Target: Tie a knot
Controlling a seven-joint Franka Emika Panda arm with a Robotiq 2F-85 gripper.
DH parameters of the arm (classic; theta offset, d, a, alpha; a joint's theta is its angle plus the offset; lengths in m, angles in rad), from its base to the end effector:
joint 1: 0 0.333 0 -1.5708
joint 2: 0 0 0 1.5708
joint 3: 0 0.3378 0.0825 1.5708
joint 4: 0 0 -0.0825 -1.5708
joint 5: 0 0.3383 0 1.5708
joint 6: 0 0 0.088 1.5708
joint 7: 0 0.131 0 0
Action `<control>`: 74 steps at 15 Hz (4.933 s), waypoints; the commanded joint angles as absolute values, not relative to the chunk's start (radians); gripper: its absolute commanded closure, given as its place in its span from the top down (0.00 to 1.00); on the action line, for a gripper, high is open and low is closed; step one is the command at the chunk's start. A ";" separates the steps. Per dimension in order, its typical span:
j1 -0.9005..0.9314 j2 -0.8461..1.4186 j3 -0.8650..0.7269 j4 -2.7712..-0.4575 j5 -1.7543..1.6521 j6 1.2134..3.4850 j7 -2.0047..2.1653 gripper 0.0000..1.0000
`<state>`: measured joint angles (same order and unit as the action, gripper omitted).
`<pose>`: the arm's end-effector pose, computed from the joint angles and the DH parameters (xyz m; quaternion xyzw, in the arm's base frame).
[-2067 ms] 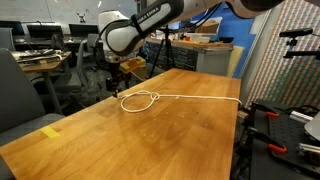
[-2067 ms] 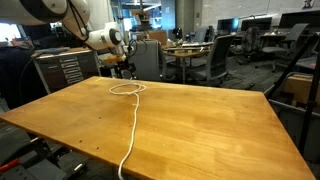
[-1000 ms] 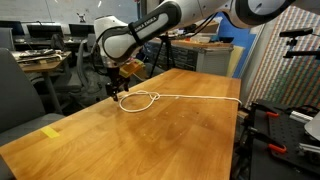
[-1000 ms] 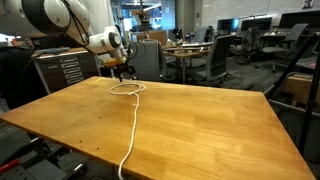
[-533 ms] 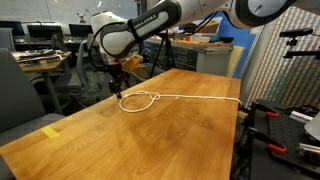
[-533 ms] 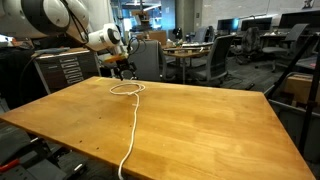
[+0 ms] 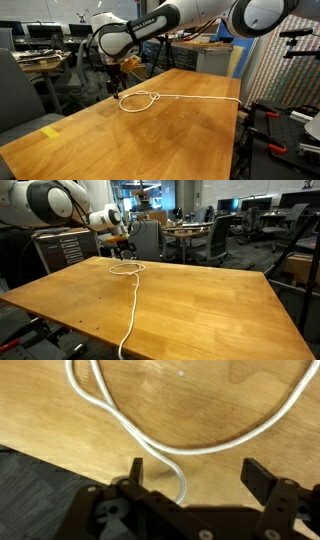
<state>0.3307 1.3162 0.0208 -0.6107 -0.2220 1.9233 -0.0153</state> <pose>0.7438 0.2416 0.1681 0.9728 0.2117 0.0136 0.0929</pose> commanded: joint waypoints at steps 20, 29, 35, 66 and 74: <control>0.357 1.445 -0.030 -0.379 -0.210 1.850 -0.056 0.45; 0.277 1.382 0.029 -0.450 -0.115 1.956 -0.136 1.00; 0.253 1.403 0.054 -0.440 -0.054 1.959 -0.092 1.00; 0.315 1.445 -0.055 -0.435 -0.155 1.992 -0.046 0.43; 0.321 1.442 -0.053 -0.436 -0.163 1.984 -0.053 1.00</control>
<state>0.3127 1.4382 -0.0419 -0.4551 -0.1509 2.0041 -0.0588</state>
